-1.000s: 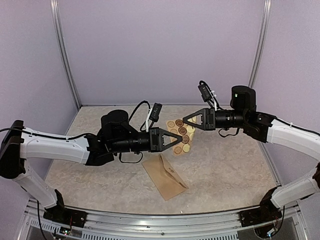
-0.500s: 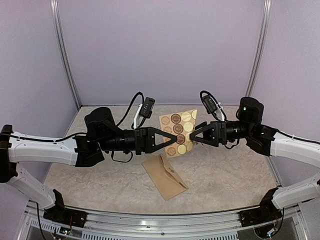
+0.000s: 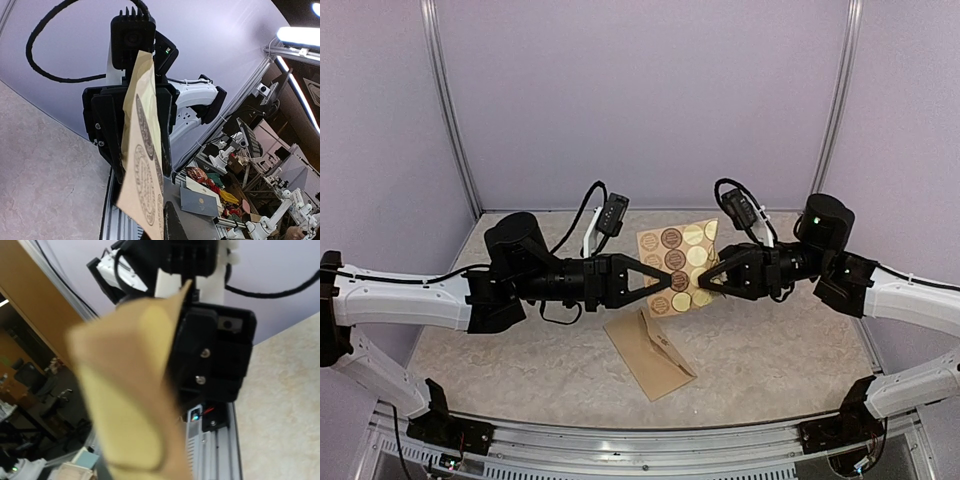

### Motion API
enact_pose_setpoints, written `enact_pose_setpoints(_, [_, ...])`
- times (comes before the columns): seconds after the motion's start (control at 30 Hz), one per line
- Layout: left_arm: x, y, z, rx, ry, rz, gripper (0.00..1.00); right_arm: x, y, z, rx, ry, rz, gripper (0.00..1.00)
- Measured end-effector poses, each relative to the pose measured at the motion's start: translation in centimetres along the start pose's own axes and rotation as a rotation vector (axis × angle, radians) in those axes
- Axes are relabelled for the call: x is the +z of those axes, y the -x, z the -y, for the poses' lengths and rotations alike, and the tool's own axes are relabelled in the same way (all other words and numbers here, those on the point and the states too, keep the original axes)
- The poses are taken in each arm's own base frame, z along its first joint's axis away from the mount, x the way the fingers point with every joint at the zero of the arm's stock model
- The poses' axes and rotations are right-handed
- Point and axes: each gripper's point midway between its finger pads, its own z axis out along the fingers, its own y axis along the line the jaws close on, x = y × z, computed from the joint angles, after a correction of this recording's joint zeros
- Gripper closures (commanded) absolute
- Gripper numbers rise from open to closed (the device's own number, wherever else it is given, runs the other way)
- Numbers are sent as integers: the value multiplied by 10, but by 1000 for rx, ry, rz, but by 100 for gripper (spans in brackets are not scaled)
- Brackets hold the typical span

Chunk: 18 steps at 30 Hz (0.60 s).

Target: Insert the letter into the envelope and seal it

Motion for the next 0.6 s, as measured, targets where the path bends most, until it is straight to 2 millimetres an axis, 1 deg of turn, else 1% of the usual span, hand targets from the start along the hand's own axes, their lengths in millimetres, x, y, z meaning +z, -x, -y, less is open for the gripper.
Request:
enact_pose_setpoints(0.07, [0, -1, 1, 0, -3, -3, 100, 1, 0, -2, -7, 7, 0, 84])
enact_pose_setpoints(0.13, [0, -1, 1, 0, -5, -5, 100, 2, 1, -3, -10, 13, -1, 98])
enact_pose_setpoints(0.17, [0, -1, 0, -1, -3, -6, 95, 2, 1, -4, -13, 15, 0, 100])
enact_pose_setpoints(0.23, [0, -2, -2, 1, 8, -7, 93, 3, 2, -6, -15, 22, 1, 100])
enact_pose_setpoints(0.27, [0, -2, -5, -1, 24, -9, 89, 3, 2, -6, -20, 22, 3, 100])
enact_pose_setpoints(0.3, [0, -4, -9, -5, 44, -12, 80, 3, 3, -6, -20, 18, 6, 100])
enact_pose_setpoints(0.33, [0, -4, -14, -3, 68, -13, 76, 3, 3, -5, -22, 9, 10, 100])
enact_pose_setpoints(0.43, [-4, -4, -39, -6, 212, 0, 64, 1, 7, 3, -22, -60, 28, 100])
enact_pose_setpoints(0.5, [-15, -1, -54, 1, 328, 19, 57, -2, 15, 12, -24, -142, 52, 100])
enact_pose_setpoints(0.53, [-23, 4, -59, 9, 389, 40, 56, -3, 18, 16, -27, -175, 62, 100])
enact_pose_setpoints(0.6, [-38, 19, -59, 37, 474, 94, 56, -7, 26, 26, -30, -260, 86, 100])
